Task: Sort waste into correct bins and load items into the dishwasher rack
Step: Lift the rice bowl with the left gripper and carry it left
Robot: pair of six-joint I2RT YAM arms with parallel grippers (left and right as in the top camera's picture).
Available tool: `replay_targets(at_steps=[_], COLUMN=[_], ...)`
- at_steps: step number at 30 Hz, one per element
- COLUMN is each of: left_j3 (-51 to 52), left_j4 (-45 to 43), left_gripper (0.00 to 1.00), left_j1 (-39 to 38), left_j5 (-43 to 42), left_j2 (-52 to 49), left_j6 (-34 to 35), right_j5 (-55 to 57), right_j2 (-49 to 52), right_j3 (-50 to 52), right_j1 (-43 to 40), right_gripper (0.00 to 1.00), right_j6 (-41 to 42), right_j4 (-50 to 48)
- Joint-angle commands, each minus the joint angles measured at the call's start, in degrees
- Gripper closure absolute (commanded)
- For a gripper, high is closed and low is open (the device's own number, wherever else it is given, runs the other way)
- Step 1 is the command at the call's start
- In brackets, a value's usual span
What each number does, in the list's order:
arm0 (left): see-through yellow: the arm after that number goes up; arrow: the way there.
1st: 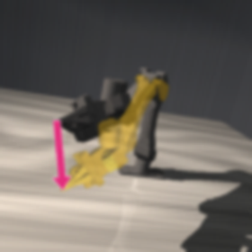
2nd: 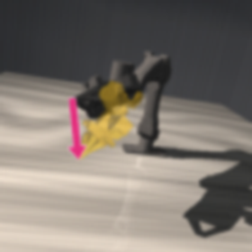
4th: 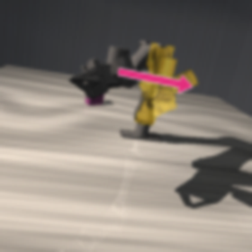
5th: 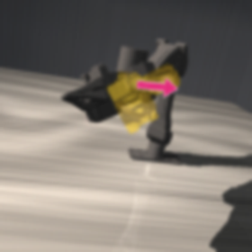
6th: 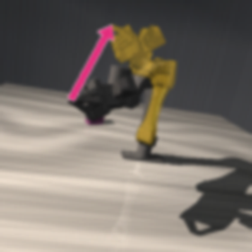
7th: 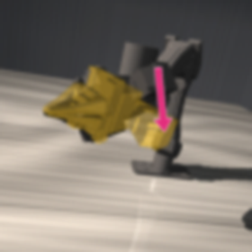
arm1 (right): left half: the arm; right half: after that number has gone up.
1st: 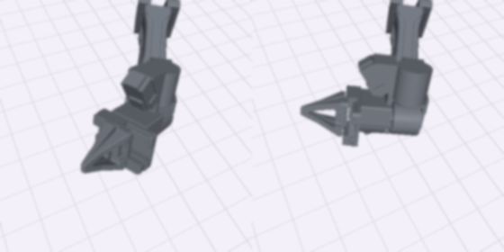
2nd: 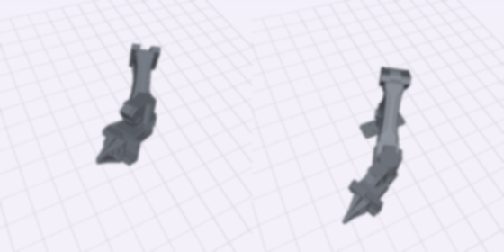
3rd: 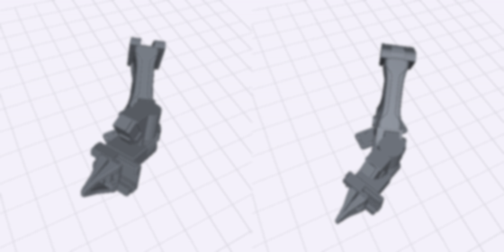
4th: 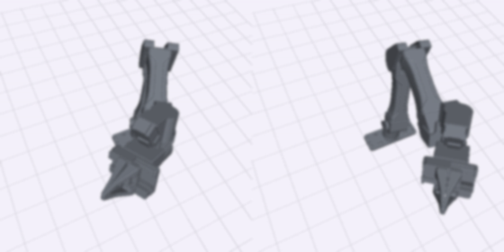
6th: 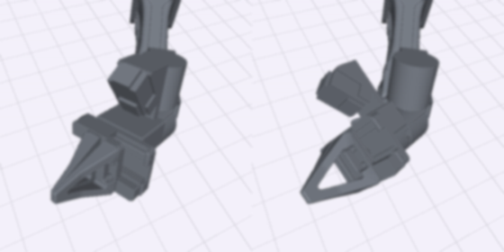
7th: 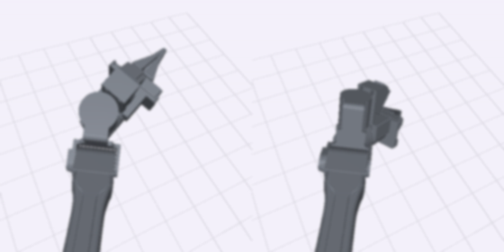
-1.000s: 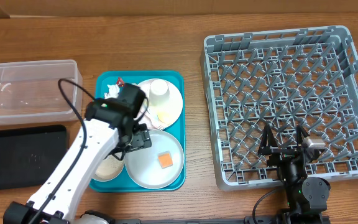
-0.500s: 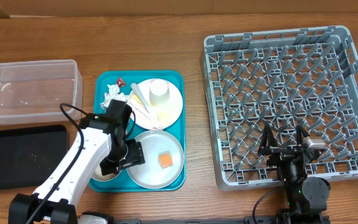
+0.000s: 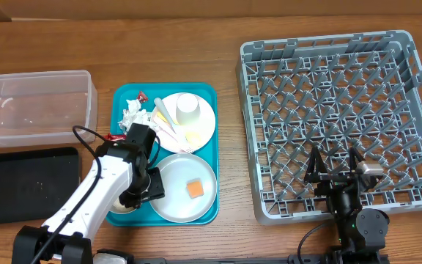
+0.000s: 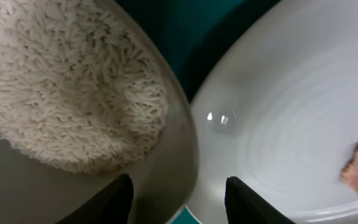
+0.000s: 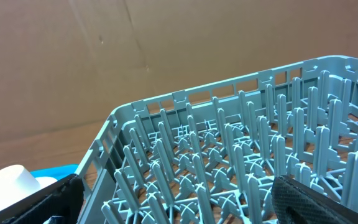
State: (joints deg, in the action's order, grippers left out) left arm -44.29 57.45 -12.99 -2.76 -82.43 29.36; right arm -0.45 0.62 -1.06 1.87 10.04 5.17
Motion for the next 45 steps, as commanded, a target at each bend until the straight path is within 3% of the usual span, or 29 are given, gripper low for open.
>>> replay_targets(at_steps=[1,18,32,36,45], left_j3=[1.86,2.01,0.55,0.24,-2.08], left_j4=[-0.63,-1.95,-1.77,-1.55,0.13], left_gripper=[0.50,0.73,0.82,0.96,0.96], left_j1=[0.24,0.24,0.24,0.24,0.24], left_j5=[2.80,4.22,4.66,4.68,5.14], left_j2=[-0.02,-0.02,0.00,0.00,0.00], left_j6=[-0.87,-0.85,-1.09,-1.09,-1.86], right_j5=[0.37,0.37,0.37,0.37,0.37], right_j2=[-0.46,-0.46,-0.46,-0.46,-0.46], right_j3=[0.59,0.59,0.59,0.59,0.59], right_j1=[-0.33,-0.33,-0.33,-0.33,-0.33], right_gripper=[0.00,0.00,0.00,0.00,0.00], right_j6=[-0.46,-0.46,-0.46,-0.46,-0.46], right_j4=[-0.35,-0.35,-0.35,-0.35,-0.35])
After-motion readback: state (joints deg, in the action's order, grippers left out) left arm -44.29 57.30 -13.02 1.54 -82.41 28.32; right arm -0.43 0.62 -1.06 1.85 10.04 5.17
